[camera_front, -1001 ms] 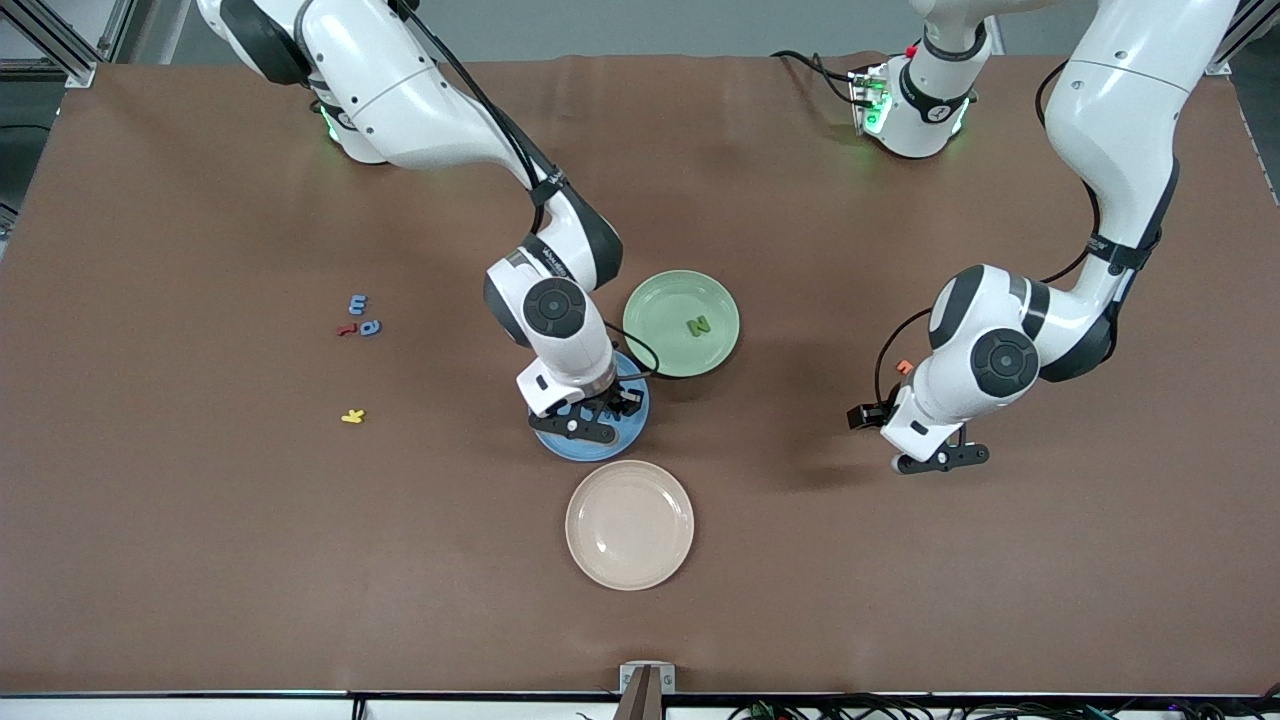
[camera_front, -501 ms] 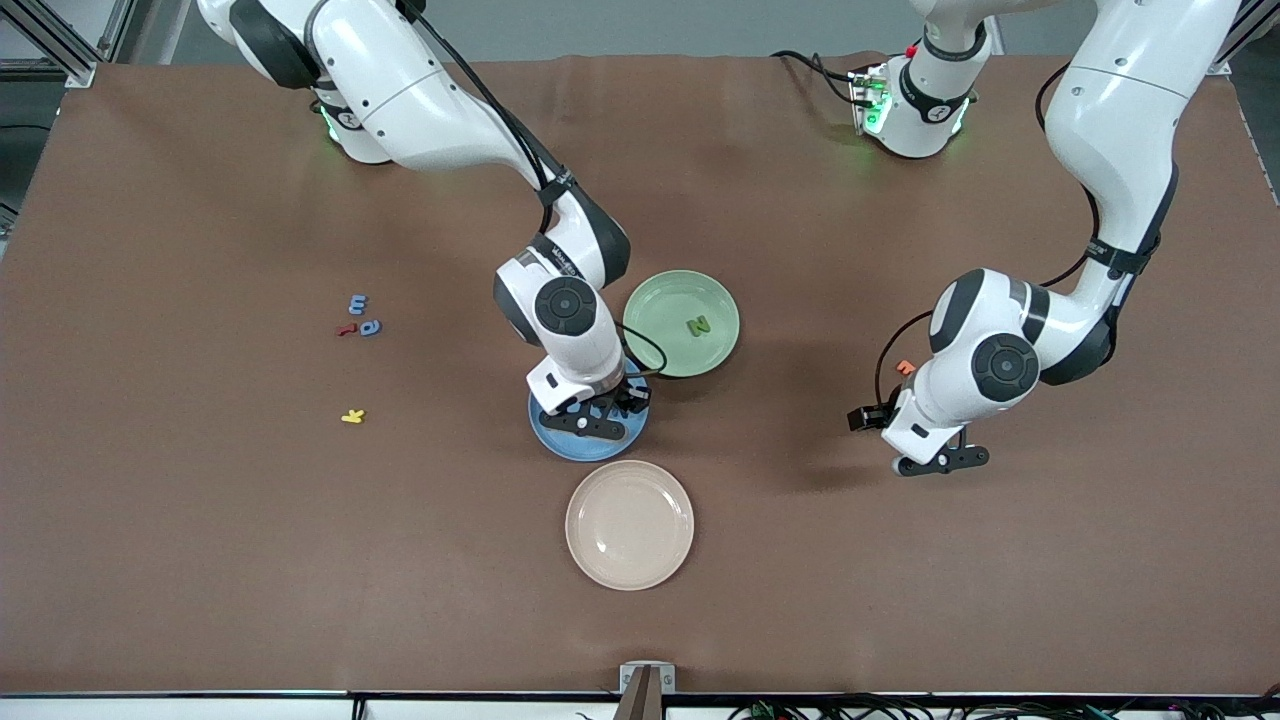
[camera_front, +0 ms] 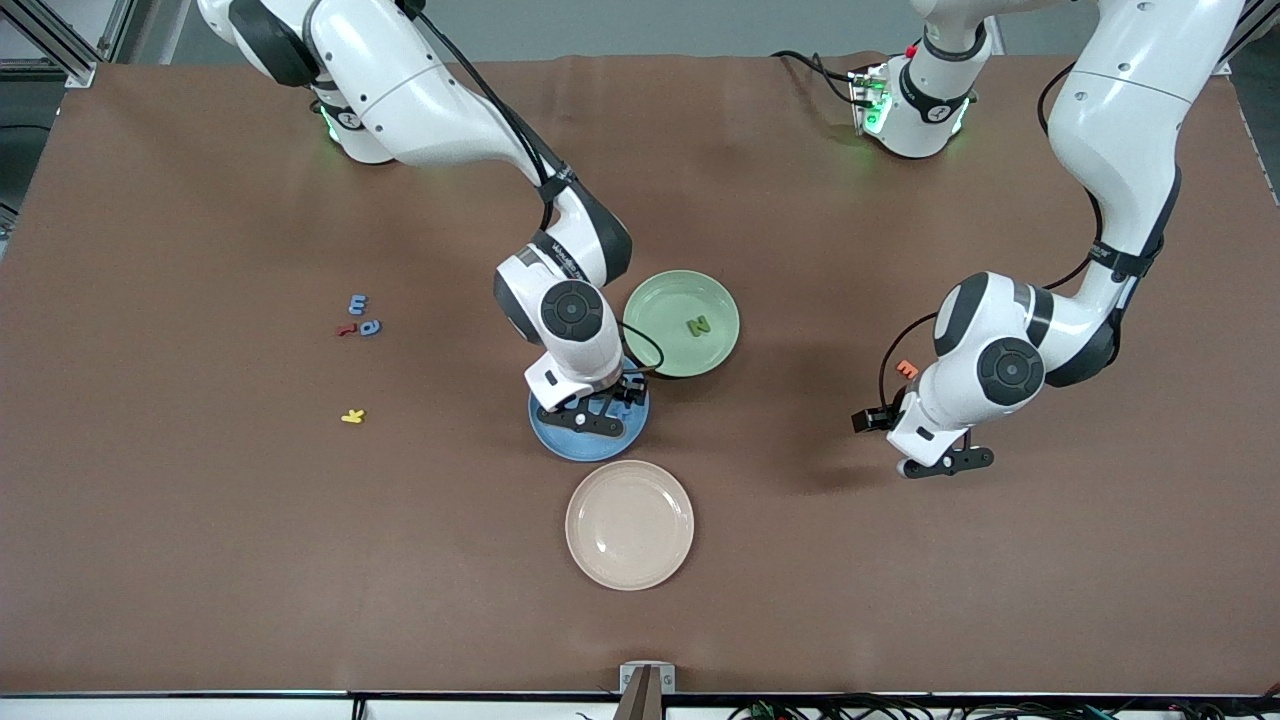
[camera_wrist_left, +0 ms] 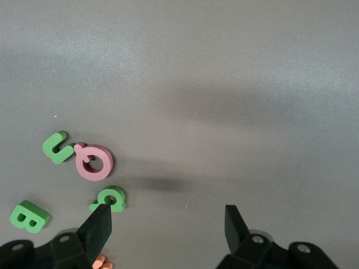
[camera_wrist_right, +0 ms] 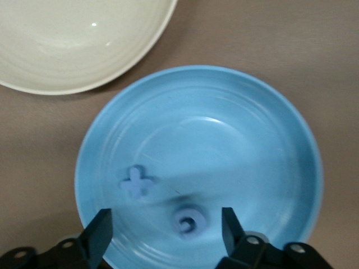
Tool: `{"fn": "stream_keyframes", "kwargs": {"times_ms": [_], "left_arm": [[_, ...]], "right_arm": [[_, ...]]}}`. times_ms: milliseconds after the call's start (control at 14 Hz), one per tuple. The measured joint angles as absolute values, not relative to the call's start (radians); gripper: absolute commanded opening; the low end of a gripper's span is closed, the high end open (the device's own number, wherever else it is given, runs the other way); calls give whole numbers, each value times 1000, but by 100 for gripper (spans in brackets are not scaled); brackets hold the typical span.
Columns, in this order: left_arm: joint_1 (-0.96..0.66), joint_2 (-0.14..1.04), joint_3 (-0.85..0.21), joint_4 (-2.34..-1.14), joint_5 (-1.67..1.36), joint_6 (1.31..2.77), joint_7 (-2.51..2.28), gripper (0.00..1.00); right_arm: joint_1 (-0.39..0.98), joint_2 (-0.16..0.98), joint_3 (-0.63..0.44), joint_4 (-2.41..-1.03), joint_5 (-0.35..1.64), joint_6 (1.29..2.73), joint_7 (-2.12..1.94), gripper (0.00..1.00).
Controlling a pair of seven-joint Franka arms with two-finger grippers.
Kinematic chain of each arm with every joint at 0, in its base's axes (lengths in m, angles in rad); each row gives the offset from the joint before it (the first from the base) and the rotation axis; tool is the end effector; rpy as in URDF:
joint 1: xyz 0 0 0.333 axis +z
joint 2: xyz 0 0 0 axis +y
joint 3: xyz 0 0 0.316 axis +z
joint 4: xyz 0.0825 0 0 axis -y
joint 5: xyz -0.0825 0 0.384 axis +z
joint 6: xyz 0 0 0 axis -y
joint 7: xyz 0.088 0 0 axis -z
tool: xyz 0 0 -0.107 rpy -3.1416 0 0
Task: Sort letters by color into matching plates
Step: 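Move the right gripper back over the blue letters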
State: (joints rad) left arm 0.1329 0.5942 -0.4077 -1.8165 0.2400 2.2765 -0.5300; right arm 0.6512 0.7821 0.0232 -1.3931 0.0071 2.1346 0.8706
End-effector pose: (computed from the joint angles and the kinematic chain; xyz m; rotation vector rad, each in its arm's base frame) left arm 0.6231 -0.1520 0.2268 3.1130 0.2269 -0.1372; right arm 0.5703 0.4520 0.2383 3.1120 -0.3225 -0.0698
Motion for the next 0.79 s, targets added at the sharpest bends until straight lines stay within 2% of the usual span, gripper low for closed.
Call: {"fn": "stream_keyframes", "kwargs": {"times_ms": [143, 286, 572, 787], "left_arm": [[133, 595, -408, -1816, 240, 2276, -530, 90], [132, 599, -408, -1812, 240, 2276, -530, 90], [131, 625, -408, -1791, 240, 2276, -530, 89], [132, 636, -408, -1787, 240, 2276, -530, 88]], "right_arm": [[633, 711, 13, -1390, 7, 2005, 824, 100], [585, 615, 9, -1440, 6, 1939, 730, 100], [453, 395, 5, -1687, 6, 1927, 491, 100], [356, 284, 3, -1850, 6, 1959, 334, 100]]}}
